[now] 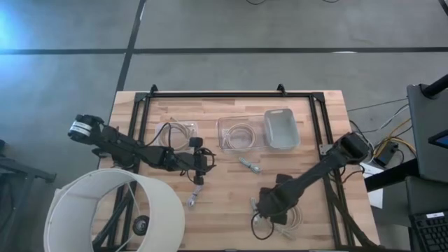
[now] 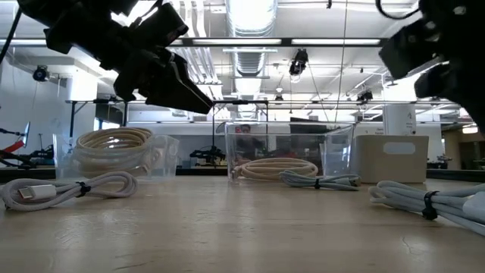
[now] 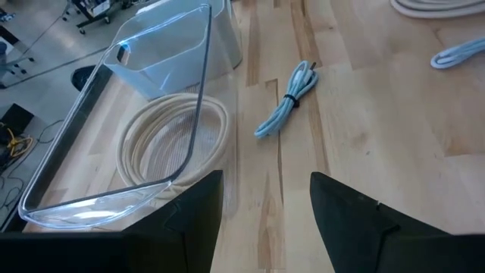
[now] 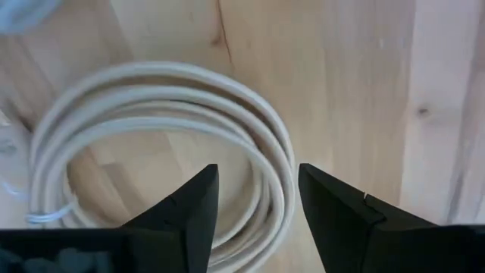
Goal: Pick & Place USB Port
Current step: Put the brown charger cable into the right transparent bin
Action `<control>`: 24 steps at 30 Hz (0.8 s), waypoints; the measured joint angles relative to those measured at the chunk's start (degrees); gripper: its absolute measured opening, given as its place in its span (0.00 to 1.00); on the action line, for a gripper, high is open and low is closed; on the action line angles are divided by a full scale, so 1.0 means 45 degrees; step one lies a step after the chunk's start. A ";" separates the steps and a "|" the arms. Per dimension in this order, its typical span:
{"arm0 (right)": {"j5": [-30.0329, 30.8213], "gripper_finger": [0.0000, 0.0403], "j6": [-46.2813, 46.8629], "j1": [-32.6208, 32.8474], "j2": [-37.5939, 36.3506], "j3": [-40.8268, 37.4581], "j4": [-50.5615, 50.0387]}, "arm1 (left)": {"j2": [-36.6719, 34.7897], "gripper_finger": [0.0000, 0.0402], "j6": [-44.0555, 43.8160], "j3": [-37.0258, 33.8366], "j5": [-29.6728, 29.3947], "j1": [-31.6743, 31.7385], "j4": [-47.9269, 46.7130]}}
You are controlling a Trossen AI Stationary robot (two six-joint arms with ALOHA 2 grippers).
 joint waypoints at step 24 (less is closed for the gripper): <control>-0.0294 0.17 -0.1981 -0.0237 0.0205 -0.1619 0.2263 | 0.0000 0.50 -0.0029 -0.0015 0.0000 0.0000 -0.0046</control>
